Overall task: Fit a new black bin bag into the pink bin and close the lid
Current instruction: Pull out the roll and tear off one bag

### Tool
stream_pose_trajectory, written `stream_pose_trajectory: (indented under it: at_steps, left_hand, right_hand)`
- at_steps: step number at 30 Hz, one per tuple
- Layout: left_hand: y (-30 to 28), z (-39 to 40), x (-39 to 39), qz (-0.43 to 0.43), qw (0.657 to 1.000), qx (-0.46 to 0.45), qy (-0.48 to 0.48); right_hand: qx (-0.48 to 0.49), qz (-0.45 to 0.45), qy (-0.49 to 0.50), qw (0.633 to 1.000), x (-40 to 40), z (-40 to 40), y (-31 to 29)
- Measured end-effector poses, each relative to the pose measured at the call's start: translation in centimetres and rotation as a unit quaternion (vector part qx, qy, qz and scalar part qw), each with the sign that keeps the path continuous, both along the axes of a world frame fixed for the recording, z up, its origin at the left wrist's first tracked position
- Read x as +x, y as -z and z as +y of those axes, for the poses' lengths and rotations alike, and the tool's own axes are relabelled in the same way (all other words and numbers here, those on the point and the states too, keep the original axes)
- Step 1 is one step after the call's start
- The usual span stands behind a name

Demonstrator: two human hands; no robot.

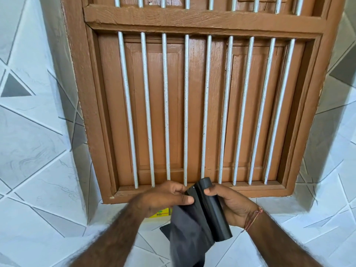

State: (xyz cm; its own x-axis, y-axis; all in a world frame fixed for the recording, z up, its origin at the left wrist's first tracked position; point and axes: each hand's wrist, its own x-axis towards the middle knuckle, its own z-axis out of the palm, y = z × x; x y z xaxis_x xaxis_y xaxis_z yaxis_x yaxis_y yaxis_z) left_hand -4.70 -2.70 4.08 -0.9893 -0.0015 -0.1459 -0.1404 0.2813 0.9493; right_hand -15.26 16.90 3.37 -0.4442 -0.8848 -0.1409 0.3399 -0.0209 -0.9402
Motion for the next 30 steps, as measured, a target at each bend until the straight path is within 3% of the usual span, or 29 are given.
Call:
stream_pose_trajectory:
  at_steps: [3, 10, 14, 21, 27, 30]
  left_hand:
    - [0.2, 0.6, -0.6, 0.037, 0.998, 0.037, -0.028]
    - [-1.1, -0.6, -0.6, 0.032, 0.999, -0.021, -0.014]
    - [-0.7, -0.9, -0.7, 0.023, 0.997, -0.074, -0.023]
    - [-0.1, 0.5, -0.6, 0.032, 0.997, -0.065, -0.040]
    - [1.0, 1.5, -1.3, 0.066, 0.984, -0.145, -0.083]
    - [1.5, 1.9, -1.8, 0.079, 0.977, -0.172, -0.098]
  right_hand:
    - [-0.006, -0.039, 0.033, 0.999, -0.6, 0.6, 0.5]
    - [0.013, -0.027, 0.062, 0.998, -1.3, 1.9, 1.9]
    - [0.007, 0.029, 0.086, 0.996, -1.2, 1.6, 1.6]
    - [0.023, 0.144, 0.136, 0.980, -1.2, 0.5, 1.4]
    - [0.085, 0.268, 0.269, 0.921, -0.3, -1.3, 2.3]
    - [0.095, 0.285, 0.342, 0.891, -0.2, -2.1, 2.9]
